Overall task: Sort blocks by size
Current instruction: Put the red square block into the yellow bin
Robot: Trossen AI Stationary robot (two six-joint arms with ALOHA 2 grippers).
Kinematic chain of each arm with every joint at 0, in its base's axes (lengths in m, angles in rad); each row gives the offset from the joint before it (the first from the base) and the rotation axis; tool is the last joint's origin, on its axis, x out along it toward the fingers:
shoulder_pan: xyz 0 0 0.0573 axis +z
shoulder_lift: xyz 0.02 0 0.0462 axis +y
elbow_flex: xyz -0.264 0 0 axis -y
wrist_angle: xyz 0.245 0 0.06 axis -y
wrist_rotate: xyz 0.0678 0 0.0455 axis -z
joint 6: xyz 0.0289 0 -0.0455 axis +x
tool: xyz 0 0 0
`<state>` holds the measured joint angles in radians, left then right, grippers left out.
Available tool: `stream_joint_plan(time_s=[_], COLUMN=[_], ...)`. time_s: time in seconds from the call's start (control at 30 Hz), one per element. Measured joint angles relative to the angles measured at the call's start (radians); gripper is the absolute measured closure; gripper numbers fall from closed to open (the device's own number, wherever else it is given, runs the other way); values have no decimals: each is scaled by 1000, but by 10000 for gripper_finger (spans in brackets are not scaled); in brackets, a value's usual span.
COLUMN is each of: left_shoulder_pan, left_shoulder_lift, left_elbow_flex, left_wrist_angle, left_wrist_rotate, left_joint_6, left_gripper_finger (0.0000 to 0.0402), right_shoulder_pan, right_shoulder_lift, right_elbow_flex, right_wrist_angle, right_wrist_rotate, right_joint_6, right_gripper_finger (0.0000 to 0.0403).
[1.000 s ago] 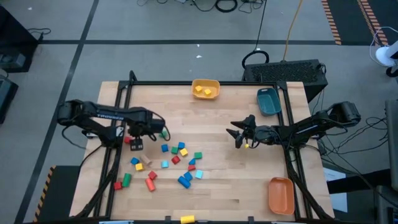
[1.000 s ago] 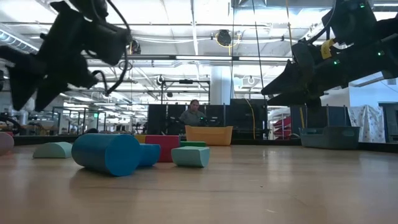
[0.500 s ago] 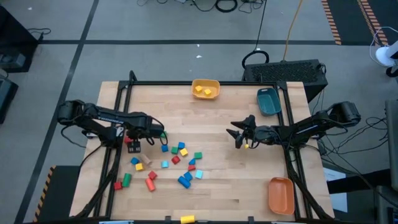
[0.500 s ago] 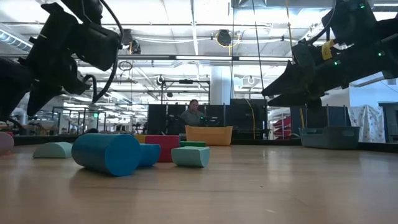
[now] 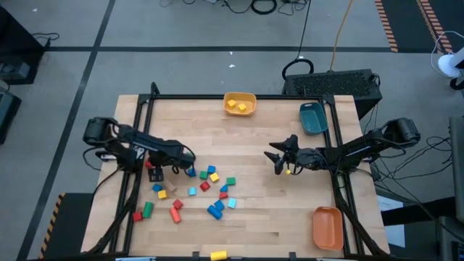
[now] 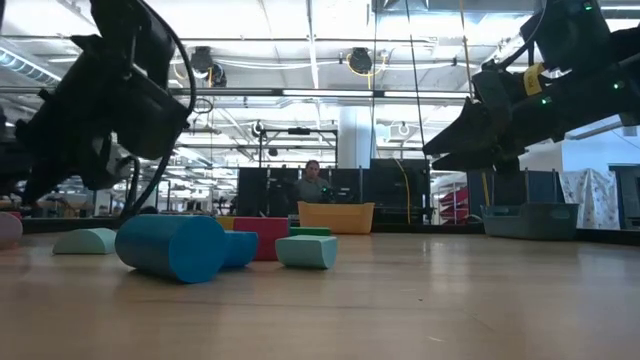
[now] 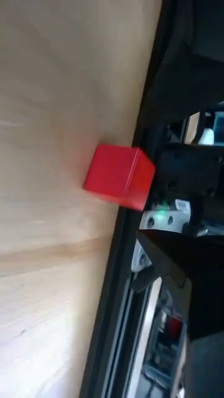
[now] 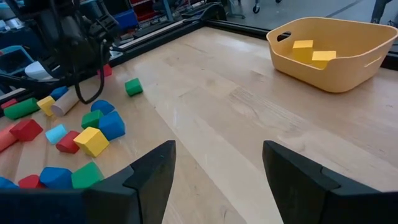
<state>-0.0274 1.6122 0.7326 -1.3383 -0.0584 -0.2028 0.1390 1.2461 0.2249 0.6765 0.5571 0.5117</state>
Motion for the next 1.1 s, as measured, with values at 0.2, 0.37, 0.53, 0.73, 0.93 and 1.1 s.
stream_joint_plan(time_s=[0.2,0.37,0.53,0.73,0.93,1.1], left_shoulder_pan=[1,1,1,1,1,1], left_shoulder_lift=[61,100,121,135,137,137], left_elbow_flex=[-4,-5,-26,-26,-46,-52], left_wrist_angle=[54,50,45,49,81,78], left_wrist_rotate=[-47,-47,-25,-20,0,17], left_joint_6=[7,6,3,-3,-25,-28], left_gripper_finger=[121,121,121,121,145,182], right_shoulder_pan=[0,0,0,0,3,21], right_shoulder_lift=[0,0,0,0,0,0], right_elbow_flex=[0,0,0,0,0,0], right_wrist_angle=[-1,0,-1,-2,-5,-6], right_wrist_rotate=[0,-2,-4,-4,-4,0], right_joint_6=[0,0,0,0,0,0], right_gripper_finger=[174,174,174,174,174,174])
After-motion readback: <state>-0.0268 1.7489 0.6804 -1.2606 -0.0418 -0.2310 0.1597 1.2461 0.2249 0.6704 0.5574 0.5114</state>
